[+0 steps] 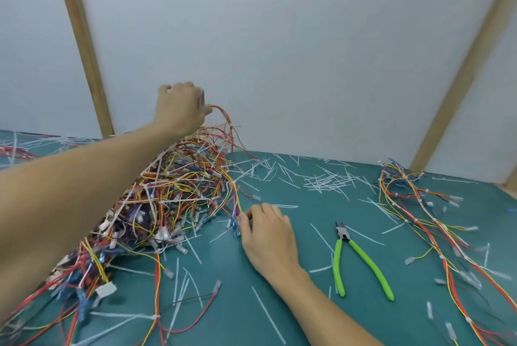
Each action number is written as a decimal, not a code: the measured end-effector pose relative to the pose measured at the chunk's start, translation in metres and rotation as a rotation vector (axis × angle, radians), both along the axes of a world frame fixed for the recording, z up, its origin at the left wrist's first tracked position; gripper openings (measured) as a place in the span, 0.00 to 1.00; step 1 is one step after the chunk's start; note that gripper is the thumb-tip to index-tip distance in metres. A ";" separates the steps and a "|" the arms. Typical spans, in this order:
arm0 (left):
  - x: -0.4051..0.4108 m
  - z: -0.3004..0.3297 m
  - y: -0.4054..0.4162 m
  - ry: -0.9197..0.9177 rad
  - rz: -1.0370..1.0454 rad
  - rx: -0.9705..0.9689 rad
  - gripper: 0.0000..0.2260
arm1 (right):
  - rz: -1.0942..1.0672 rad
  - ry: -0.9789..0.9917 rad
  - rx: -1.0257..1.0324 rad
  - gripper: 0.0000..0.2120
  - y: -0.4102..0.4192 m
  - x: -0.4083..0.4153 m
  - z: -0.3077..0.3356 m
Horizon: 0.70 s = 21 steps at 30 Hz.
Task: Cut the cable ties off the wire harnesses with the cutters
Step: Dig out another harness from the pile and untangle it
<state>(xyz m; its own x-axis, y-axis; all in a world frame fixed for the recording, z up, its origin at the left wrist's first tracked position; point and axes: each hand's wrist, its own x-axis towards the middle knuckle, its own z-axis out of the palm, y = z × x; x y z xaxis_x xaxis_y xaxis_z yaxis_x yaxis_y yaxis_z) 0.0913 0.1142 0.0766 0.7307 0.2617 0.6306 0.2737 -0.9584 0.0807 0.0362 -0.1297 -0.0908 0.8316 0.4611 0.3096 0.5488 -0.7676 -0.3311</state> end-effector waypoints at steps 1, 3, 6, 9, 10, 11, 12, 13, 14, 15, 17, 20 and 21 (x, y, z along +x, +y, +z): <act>-0.007 0.004 -0.005 -0.103 -0.036 0.058 0.13 | -0.013 0.015 0.035 0.18 0.000 0.001 0.001; -0.028 0.008 -0.019 -0.320 -0.180 0.063 0.11 | -0.048 0.042 0.153 0.15 -0.003 0.002 0.002; -0.062 -0.002 -0.038 0.013 -0.416 0.105 0.10 | -0.119 0.071 0.412 0.13 -0.007 0.005 0.002; -0.081 -0.012 -0.047 0.695 -0.366 0.409 0.10 | -0.152 0.030 0.665 0.05 -0.011 0.000 0.005; -0.086 -0.013 -0.045 0.733 -0.365 0.455 0.11 | -0.146 0.003 0.727 0.05 -0.012 -0.004 0.007; -0.089 -0.012 -0.042 0.691 -0.380 0.475 0.12 | -0.128 -0.026 0.776 0.06 -0.012 -0.008 0.009; -0.092 -0.010 -0.038 0.619 -0.379 0.487 0.14 | -0.101 -0.053 0.811 0.07 -0.011 -0.013 0.012; -0.093 -0.007 -0.033 0.543 -0.359 0.495 0.14 | -0.068 -0.083 0.835 0.07 -0.009 -0.018 0.017; -0.094 -0.003 -0.027 0.471 -0.318 0.499 0.15 | -0.032 -0.117 0.844 0.07 -0.006 -0.022 0.025; -0.094 0.000 -0.020 0.431 -0.248 0.487 0.15 | 0.015 -0.156 0.839 0.08 0.000 -0.025 0.036; -0.091 0.008 -0.008 0.472 -0.119 0.359 0.17 | 0.131 -0.192 0.754 0.12 0.019 -0.026 0.064; -0.091 0.013 0.001 0.614 -0.062 0.103 0.18 | 0.261 -0.120 0.434 0.23 0.054 -0.020 0.104; -0.093 0.013 0.005 0.608 -0.054 0.044 0.18 | 0.262 -0.076 0.340 0.27 0.065 -0.017 0.114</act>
